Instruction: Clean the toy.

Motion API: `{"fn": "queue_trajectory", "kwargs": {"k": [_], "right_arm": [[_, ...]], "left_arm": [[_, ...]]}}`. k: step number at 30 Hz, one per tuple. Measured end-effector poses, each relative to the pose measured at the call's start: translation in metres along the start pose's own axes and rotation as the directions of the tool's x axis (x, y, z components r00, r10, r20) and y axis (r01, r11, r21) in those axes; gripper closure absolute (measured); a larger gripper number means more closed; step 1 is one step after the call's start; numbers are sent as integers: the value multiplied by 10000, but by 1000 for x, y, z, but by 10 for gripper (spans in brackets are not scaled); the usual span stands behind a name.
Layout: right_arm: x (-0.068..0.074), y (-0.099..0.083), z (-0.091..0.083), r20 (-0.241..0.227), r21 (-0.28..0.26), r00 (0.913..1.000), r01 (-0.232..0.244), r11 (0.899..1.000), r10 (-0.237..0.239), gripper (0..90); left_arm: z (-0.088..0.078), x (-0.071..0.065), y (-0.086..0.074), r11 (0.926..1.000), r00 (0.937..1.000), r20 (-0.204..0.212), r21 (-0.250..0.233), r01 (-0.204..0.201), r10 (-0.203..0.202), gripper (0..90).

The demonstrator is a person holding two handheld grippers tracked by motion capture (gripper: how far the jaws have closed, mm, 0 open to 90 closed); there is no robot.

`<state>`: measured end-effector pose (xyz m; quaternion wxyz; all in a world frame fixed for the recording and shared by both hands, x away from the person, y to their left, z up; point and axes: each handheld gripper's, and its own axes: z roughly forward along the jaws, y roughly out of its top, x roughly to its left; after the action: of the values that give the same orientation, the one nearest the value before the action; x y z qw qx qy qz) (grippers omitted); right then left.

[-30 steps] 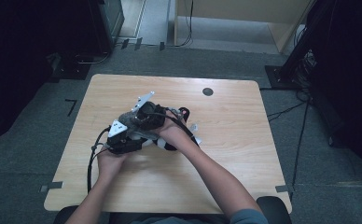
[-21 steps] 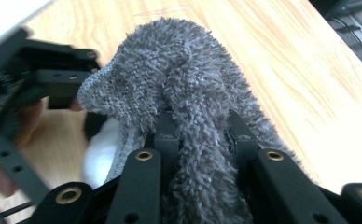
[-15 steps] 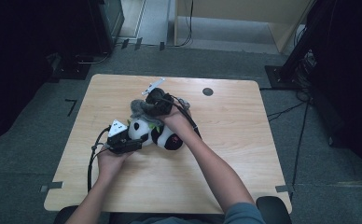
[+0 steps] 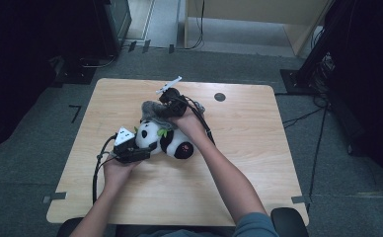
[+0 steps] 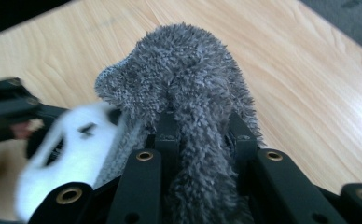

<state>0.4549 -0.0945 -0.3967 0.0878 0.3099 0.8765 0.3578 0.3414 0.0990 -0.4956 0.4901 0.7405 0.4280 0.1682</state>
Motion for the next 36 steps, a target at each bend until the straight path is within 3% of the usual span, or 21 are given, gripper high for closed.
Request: {"fn": "queue_trajectory", "kwargs": {"k": [4,8,9,11,17,20,23,24,30,31,35,36], "right_arm": [[12,4,-11,-300,-340,9993,210,9992,-220,723],[36,3,-17,-597,-350,9927,1024,9941,-1044,720],[36,3,-17,-597,-350,9927,1024,9941,-1044,720],[50,0,-14,-694,-198,9862,1495,9886,-1506,712],[67,-6,-2,-1171,264,9721,2077,9778,-2033,695],[71,-7,3,-894,390,9616,2637,9638,-2595,698],[69,-6,4,-776,376,9610,2690,9624,-2655,696],[65,-6,4,-778,277,9654,2516,9674,-2488,702],[57,-2,3,-491,291,9711,2350,9716,-2335,717],[51,0,4,-532,283,9773,2068,9780,-2052,719],[41,4,6,-508,298,9861,1599,9867,-1583,713],[32,6,9,-522,345,9905,1291,9910,-1272,704]], "left_arm": [[0,1,0,10000,10000,42,12,30,-30,186],[-1,1,1,9999,9999,67,64,113,-113,176],[-1,1,1,9999,9999,67,64,113,-113,175],[-1,1,2,9998,9999,75,95,152,-152,174],[-1,1,2,9997,9999,72,176,144,-145,174],[0,2,2,9996,9996,120,125,270,-271,175],[0,3,2,9994,9993,122,89,344,-345,180],[1,2,2,9995,9995,61,83,319,-319,191],[1,2,4,9994,9996,13,210,272,-272,215],[1,2,4,9994,9996,25,213,287,-287,215],[1,2,4,9994,9997,35,247,231,-232,215],[1,2,4,9994,9997,40,246,239,-240,215]]}}
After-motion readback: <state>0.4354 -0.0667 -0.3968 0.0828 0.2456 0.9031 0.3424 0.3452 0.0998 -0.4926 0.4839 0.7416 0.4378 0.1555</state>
